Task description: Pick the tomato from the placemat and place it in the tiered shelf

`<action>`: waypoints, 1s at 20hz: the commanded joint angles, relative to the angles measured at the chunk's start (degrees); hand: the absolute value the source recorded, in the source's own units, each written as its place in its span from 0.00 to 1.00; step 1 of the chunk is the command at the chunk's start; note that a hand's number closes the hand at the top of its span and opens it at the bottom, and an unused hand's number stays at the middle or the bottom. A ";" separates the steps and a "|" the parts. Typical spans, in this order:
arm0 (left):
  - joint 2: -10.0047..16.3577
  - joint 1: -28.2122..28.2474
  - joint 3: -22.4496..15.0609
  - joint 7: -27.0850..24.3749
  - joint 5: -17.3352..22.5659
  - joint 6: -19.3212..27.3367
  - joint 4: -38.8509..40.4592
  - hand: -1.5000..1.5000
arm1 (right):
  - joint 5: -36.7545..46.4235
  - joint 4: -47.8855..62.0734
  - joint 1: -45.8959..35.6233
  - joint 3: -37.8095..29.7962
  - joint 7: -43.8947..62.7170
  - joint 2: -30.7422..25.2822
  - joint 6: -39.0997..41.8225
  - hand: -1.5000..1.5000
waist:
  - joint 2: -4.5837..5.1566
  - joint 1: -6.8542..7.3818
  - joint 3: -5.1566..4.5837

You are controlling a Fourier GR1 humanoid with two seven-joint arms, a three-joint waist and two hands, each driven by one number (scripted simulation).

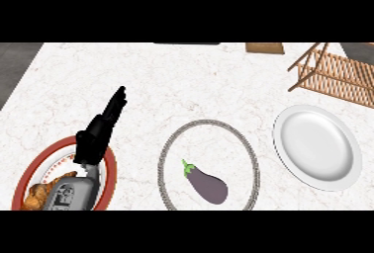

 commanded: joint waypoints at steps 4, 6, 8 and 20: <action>-0.46 1.40 -0.59 -1.09 -1.14 0.87 0.07 0.50 | -2.91 10.10 -2.72 -1.48 -6.65 -2.52 -0.16 1.00 | -0.10 -0.14 -0.04; -0.32 0.17 -0.51 2.11 0.14 -0.10 -2.81 0.50 | 5.92 12.31 2.05 1.69 2.41 -5.80 -9.65 1.00 | 0.17 0.61 -0.07; -1.48 1.15 -2.30 -0.64 -1.99 1.01 -0.12 0.50 | 6.64 14.58 -0.01 2.21 5.72 -5.98 -10.63 0.00 | 0.11 0.22 -0.08; -0.02 -0.60 1.02 -0.61 0.06 0.47 0.62 0.50 | -4.63 14.59 -1.65 -4.73 -0.23 -7.23 -4.09 0.00 | -0.21 -0.49 -0.03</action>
